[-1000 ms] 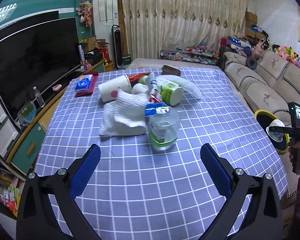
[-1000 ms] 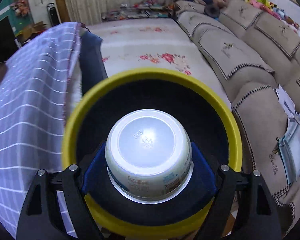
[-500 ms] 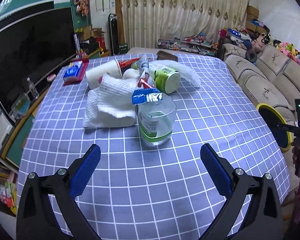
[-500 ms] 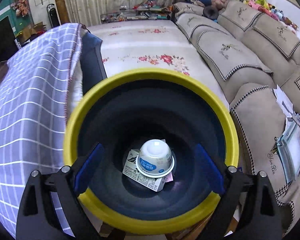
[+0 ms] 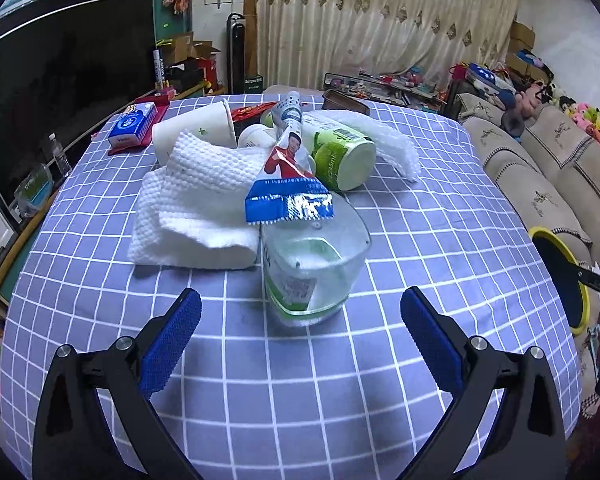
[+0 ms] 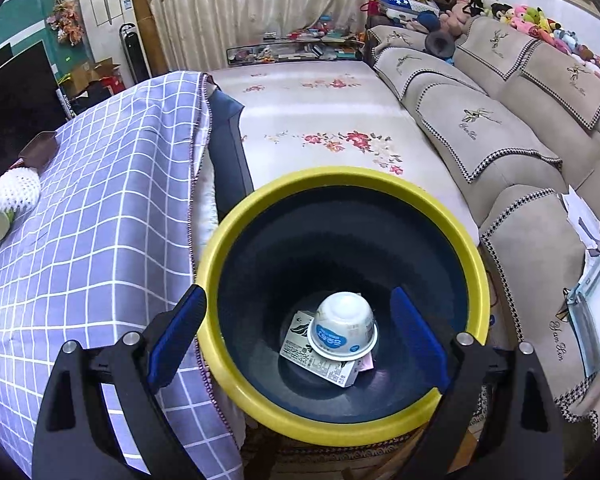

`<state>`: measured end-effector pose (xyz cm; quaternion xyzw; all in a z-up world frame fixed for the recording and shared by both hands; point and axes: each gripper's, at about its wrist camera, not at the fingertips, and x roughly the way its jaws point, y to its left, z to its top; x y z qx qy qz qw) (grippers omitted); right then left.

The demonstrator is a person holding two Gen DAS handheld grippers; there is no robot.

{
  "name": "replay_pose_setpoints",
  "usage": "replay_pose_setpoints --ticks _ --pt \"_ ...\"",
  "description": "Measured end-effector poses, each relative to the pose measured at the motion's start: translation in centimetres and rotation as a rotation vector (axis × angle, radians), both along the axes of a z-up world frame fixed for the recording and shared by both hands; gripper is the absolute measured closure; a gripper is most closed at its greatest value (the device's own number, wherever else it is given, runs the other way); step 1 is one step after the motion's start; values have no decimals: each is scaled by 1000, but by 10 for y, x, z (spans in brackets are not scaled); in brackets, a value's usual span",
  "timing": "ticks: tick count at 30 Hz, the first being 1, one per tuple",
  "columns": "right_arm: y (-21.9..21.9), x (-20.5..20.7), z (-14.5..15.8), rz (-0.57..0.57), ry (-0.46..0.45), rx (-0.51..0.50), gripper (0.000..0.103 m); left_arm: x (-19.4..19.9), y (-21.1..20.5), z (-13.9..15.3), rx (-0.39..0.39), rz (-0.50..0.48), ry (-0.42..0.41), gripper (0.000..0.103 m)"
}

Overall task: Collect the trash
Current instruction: 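Grasp the plastic cup with green liquid with the left gripper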

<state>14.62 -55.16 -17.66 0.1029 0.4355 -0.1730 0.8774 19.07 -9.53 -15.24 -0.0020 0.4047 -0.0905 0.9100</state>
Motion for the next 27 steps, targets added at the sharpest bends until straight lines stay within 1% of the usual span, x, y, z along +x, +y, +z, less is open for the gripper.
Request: replay_pose_setpoints --ticks 4,7,9,15,16,17,19,23,27 --pt "2 1 0 8 -2 4 15 8 -4 0 -1 10 -10 7" --pt "1 2 -2 11 -1 9 15 12 -6 0 6 12 -7 13" --pt "1 3 -3 14 0 12 15 16 -8 -1 9 20 -1 21" --pt "1 6 -10 21 8 18 15 25 -12 -10 5 25 32 38" --pt "0 6 -10 20 9 19 15 26 -13 -12 6 25 35 39" --pt "0 6 -11 18 9 20 15 26 -14 -13 6 22 38 44" --pt "-3 6 -10 11 8 21 15 26 -15 -14 15 23 35 50" --pt "-5 3 -11 7 5 26 15 22 -11 -14 -7 21 39 50" --pt "-2 3 -12 18 7 28 15 14 -5 -13 -1 18 44 50"
